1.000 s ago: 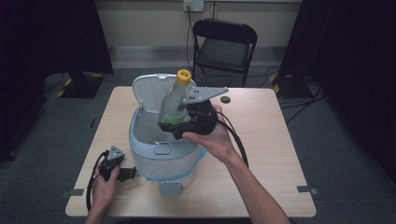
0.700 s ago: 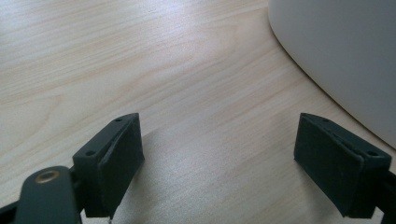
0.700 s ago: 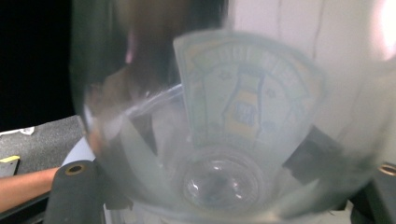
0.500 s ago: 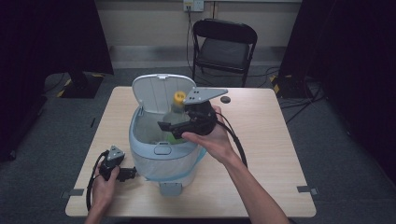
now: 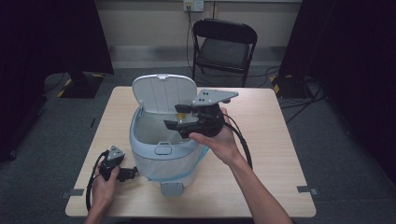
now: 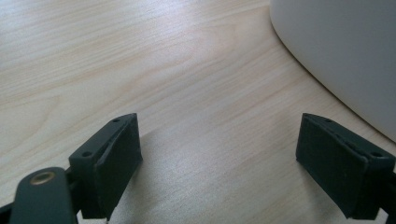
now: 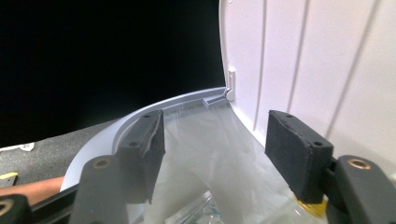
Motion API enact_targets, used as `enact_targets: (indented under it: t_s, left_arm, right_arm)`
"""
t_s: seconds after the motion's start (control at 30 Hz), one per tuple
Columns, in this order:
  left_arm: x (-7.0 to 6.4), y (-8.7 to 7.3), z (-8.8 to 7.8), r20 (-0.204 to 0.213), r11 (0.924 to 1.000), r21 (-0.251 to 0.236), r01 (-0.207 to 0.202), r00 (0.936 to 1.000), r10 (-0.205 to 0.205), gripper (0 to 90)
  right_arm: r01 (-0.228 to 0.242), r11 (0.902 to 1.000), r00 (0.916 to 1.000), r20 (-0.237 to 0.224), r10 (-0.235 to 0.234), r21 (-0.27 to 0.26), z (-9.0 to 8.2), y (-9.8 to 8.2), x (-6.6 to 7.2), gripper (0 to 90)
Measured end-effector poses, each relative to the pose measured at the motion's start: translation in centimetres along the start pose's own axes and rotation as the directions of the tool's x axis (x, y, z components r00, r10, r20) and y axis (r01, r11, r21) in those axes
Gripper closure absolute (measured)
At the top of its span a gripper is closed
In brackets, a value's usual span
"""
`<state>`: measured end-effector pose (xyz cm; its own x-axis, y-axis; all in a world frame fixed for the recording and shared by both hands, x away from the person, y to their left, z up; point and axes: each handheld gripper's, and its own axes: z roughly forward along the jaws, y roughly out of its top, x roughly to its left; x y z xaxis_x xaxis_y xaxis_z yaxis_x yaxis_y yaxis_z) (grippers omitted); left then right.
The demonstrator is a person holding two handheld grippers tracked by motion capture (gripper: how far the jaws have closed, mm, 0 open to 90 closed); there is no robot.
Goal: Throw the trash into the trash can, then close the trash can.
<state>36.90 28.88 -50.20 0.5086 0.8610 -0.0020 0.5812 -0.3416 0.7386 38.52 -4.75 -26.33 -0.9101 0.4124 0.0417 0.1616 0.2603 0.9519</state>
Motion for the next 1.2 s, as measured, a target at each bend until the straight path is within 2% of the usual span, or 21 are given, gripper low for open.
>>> enact_targets:
  t_s: [0.3, 0.43, 0.5, 0.57, 0.67, 0.7, 0.87, 1.2]
  left_arm:
    - [0.0, 0.0, 0.0, 0.0, 1.0, 0.0, 0.0, 1.0, 0.0, 13.4]
    - [0.0, 0.0, 0.0, 0.0, 1.0, 0.0, 0.0, 1.0, 0.0, 13.4]
    - [0.0, 0.0, 0.0, 0.0, 1.0, 0.0, 0.0, 1.0, 0.0, 13.4]
    - [0.0, 0.0, 0.0, 0.0, 1.0, 0.0, 0.001, 1.0, -0.001, 13.4]
    - [0.0, 0.0, 0.0, 0.0, 1.0, 0.0, 0.0, 1.0, 0.0, 13.4]
    - [0.0, 0.0, 0.0, 0.0, 1.0, 0.0, 0.0, 1.0, 0.0, 13.4]
    - [0.0, 0.0, 0.0, 0.0, 1.0, 0.0, 0.0, 1.0, 0.0, 13.4]
    - [0.0, 0.0, 0.0, 0.0, 1.0, 0.0, 0.0, 1.0, 0.0, 13.4]
  right_arm:
    - [-0.033, 0.9995, 0.9986, 0.04, 0.033, -0.002, -0.9, -0.7, -1.5, 37.3]
    - [-0.05, 0.9987, 0.9948, 0.088, 0.051, -0.013, -1.7, -1.2, -1.9, 34.6]
    - [-0.052, 0.9986, 0.9939, 0.096, 0.053, -0.011, -2.0, -1.3, -2.0, 34.0]
    - [-0.07, 0.9976, 0.9896, 0.126, 0.069, -0.002, -2.6, -1.6, -2.5, 31.2]
    - [-0.081, 0.9967, 0.9874, 0.136, 0.081, -0.006, -3.1, -1.7, -2.9, 30.3]
    - [-0.098, 0.9951, 0.9826, 0.157, 0.099, -0.016, -3.6, -2.0, -3.4, 29.0]
    - [-0.121, 0.9924, 0.9733, 0.194, 0.123, -0.021, -4.3, -2.5, -4.2, 27.8]
    - [-0.144, 0.9895, 0.9591, 0.244, 0.143, -0.015, -4.1, -2.4, -6.3, 26.4]
